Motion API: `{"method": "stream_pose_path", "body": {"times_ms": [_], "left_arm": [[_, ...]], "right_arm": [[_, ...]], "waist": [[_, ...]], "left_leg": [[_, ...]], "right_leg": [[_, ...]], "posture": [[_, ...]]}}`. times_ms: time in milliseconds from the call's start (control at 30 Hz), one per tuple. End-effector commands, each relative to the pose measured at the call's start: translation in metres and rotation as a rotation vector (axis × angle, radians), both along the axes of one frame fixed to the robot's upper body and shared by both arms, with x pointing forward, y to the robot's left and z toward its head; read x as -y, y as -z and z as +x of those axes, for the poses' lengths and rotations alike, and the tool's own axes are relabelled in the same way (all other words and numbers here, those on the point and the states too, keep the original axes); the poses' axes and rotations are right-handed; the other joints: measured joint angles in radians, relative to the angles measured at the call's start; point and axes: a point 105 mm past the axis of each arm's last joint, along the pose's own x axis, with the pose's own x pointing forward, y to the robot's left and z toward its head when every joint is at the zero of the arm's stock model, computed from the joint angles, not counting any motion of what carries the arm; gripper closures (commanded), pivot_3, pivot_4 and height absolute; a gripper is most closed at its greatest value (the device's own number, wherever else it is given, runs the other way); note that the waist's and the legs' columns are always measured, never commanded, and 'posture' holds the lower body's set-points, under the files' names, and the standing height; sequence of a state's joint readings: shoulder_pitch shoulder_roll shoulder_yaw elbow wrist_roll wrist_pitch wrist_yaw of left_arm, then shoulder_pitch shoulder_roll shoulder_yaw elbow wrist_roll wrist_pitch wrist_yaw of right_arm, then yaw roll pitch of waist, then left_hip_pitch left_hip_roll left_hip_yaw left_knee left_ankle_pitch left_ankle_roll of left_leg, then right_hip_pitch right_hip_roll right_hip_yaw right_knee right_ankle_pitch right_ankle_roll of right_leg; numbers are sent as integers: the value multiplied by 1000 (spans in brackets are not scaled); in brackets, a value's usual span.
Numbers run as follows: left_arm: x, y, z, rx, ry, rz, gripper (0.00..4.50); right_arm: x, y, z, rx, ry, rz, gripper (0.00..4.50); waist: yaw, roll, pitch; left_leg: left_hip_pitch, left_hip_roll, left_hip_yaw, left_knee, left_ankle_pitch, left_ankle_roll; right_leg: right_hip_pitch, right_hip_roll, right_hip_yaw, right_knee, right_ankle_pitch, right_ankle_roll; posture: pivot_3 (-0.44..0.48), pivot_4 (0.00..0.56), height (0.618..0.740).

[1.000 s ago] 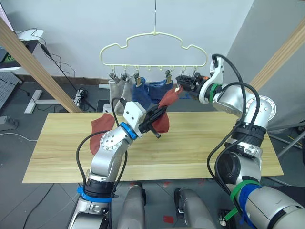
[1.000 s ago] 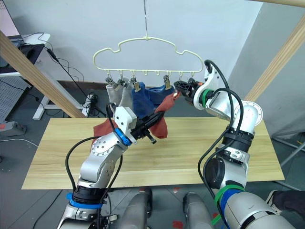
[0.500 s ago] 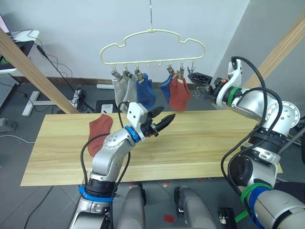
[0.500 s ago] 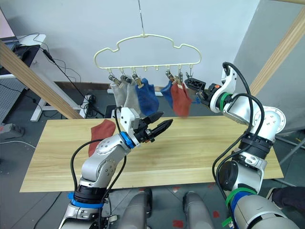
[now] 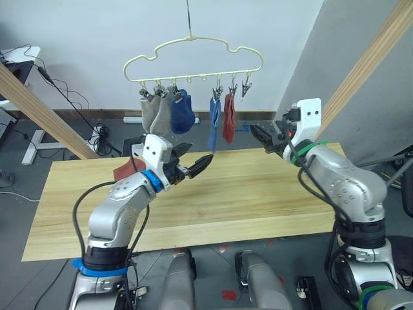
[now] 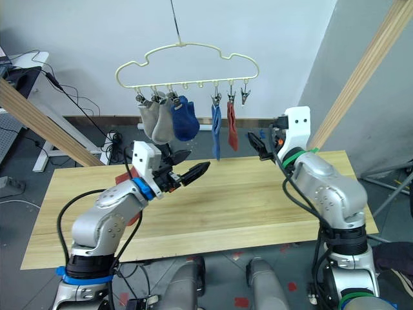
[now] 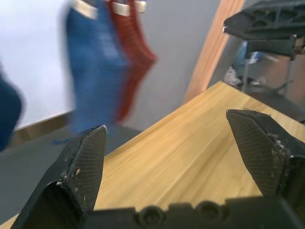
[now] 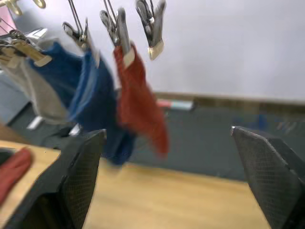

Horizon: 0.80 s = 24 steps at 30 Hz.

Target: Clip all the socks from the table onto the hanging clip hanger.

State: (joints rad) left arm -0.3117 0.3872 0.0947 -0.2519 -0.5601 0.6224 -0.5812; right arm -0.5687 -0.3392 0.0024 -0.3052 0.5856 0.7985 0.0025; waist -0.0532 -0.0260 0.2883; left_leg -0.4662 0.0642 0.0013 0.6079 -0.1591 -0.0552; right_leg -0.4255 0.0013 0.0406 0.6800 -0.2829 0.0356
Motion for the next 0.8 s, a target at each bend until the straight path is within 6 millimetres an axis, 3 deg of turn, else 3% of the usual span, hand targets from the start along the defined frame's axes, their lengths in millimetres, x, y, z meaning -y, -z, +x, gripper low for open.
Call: {"method": "stream_pose_path", "body": {"times_ms": [33,67,200,333,800], "left_arm": [[-5,-17,-14,22,14,-19,0],[-7,-19,-15,24,8,-15,0],[-10,-30,-18,57,-12,-16,0],[-7,-32,-19,70,-24,-23,0],[1,-51,-38,137,66,-107,0]], "right_arm": [[-9,-18,2,164,44,-38,1226],[-10,-19,3,183,64,-41,1519],[-13,-25,13,248,131,-29,1519],[-17,-29,23,279,154,-26,2405],[-22,-48,54,365,262,-5,2405]], "waist": [[0,0,0],[2,0,0],[19,0,0],[26,0,0],[32,0,0]], "left_leg": [[0,0,0,0,0,0],[0,0,0,0,0,0],[0,0,0,0,0,0],[1,0,0,0,0,-1],[1,0,0,0,0,-1]], "right_leg": [[0,0,0,0,0,0],[0,0,0,0,0,0],[0,0,0,0,0,0],[0,-1,0,0,0,0],[1,-1,-1,1,2,-4]], "posture": [[-28,305,740],[23,307,740],[44,307,740],[53,304,740],[81,300,740]]}}
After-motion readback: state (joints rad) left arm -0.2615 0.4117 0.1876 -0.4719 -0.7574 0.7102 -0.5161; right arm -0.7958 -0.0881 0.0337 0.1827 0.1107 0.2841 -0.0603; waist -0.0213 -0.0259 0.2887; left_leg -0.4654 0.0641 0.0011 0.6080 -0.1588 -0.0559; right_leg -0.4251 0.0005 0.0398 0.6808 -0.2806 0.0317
